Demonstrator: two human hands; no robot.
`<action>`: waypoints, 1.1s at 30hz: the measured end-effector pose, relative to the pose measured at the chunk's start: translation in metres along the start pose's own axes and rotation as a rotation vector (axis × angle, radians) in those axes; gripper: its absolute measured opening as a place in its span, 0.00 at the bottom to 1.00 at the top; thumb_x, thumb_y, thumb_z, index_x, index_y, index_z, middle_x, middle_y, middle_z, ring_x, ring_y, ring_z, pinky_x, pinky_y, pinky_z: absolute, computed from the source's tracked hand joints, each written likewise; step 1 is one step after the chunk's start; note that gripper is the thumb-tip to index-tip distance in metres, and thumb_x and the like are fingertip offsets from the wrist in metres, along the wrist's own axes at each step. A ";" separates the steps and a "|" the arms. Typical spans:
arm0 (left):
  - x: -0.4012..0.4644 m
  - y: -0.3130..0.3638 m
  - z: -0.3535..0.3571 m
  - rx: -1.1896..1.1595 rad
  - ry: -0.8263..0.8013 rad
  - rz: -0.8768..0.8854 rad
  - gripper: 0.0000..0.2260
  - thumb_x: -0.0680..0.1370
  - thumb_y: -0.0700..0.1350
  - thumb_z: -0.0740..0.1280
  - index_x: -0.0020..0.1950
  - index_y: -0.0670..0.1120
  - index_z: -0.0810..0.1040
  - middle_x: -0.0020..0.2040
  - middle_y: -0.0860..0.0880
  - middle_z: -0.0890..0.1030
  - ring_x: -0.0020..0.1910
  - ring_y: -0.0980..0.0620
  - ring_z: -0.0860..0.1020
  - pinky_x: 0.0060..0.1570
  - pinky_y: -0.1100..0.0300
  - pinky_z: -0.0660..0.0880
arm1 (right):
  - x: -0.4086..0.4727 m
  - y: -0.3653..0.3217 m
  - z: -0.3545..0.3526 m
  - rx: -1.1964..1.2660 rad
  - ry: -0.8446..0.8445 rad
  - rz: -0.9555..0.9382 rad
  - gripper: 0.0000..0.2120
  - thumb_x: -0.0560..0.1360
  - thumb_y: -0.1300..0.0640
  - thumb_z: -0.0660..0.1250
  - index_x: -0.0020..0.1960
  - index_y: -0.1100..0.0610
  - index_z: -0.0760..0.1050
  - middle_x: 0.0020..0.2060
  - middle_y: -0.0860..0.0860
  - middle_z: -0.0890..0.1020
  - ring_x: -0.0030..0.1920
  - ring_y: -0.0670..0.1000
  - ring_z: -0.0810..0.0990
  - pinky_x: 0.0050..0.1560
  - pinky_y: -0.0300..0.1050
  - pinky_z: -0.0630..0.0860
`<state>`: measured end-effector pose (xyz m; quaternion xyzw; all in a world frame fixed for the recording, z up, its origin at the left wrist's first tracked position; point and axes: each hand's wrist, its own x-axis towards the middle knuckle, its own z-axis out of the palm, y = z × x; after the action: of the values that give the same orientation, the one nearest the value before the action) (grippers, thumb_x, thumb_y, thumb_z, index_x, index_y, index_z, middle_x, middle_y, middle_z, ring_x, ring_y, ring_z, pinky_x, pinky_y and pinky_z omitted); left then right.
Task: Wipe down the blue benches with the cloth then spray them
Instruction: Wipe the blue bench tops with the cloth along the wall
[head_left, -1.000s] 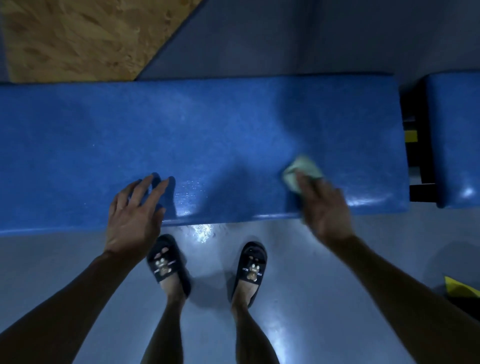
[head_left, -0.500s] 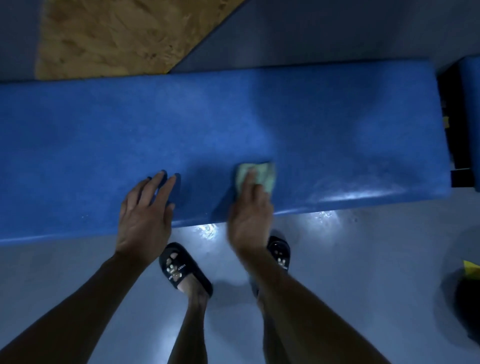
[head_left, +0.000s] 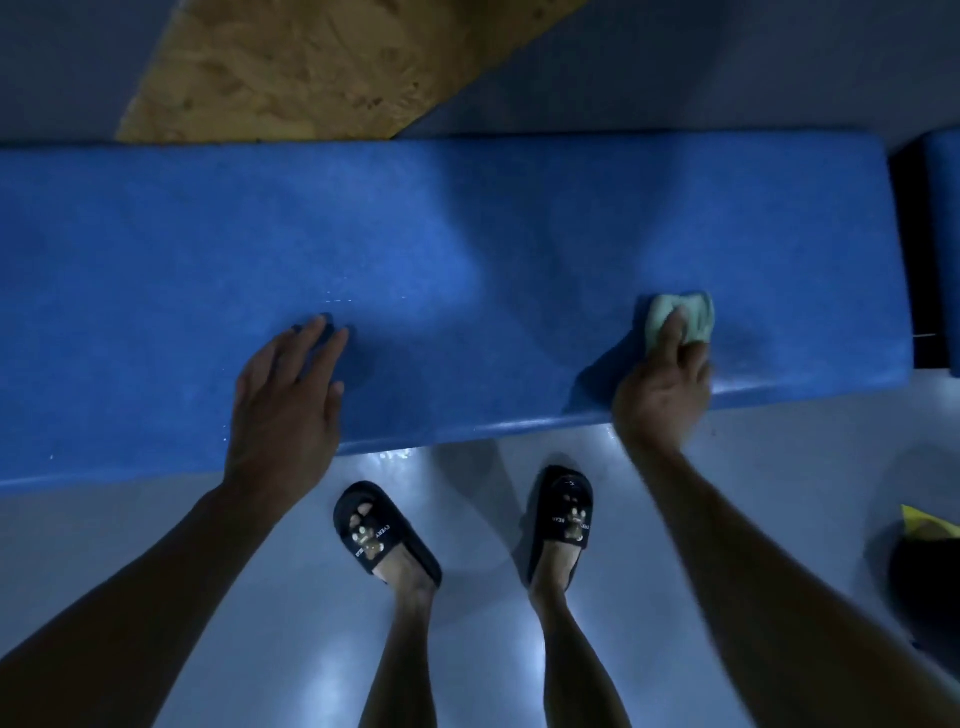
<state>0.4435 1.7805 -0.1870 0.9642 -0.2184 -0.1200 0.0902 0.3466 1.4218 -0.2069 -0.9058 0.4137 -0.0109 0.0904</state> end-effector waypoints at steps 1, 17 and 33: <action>0.000 -0.005 -0.001 -0.003 0.008 0.001 0.23 0.83 0.50 0.50 0.78 0.48 0.63 0.79 0.48 0.63 0.74 0.42 0.66 0.70 0.44 0.65 | -0.017 -0.025 0.009 0.050 0.023 0.056 0.31 0.75 0.59 0.54 0.78 0.62 0.61 0.63 0.69 0.73 0.59 0.70 0.73 0.58 0.60 0.71; 0.019 -0.040 -0.009 0.011 0.048 0.061 0.23 0.79 0.47 0.66 0.74 0.47 0.70 0.77 0.47 0.67 0.71 0.39 0.67 0.68 0.40 0.67 | -0.032 -0.027 0.004 -0.031 -0.049 -0.330 0.33 0.74 0.59 0.59 0.79 0.57 0.60 0.58 0.66 0.73 0.50 0.67 0.74 0.48 0.58 0.73; 0.038 -0.033 -0.022 0.040 -0.044 -0.007 0.26 0.69 0.47 0.77 0.66 0.51 0.75 0.70 0.49 0.73 0.64 0.42 0.69 0.67 0.43 0.66 | -0.007 -0.060 -0.009 -0.101 -0.190 -0.680 0.25 0.79 0.51 0.56 0.75 0.53 0.69 0.56 0.61 0.77 0.52 0.66 0.77 0.50 0.57 0.77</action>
<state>0.4958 1.7956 -0.1809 0.9638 -0.2194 -0.1368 0.0656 0.3861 1.4637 -0.1878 -0.9920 0.0782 0.0644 0.0748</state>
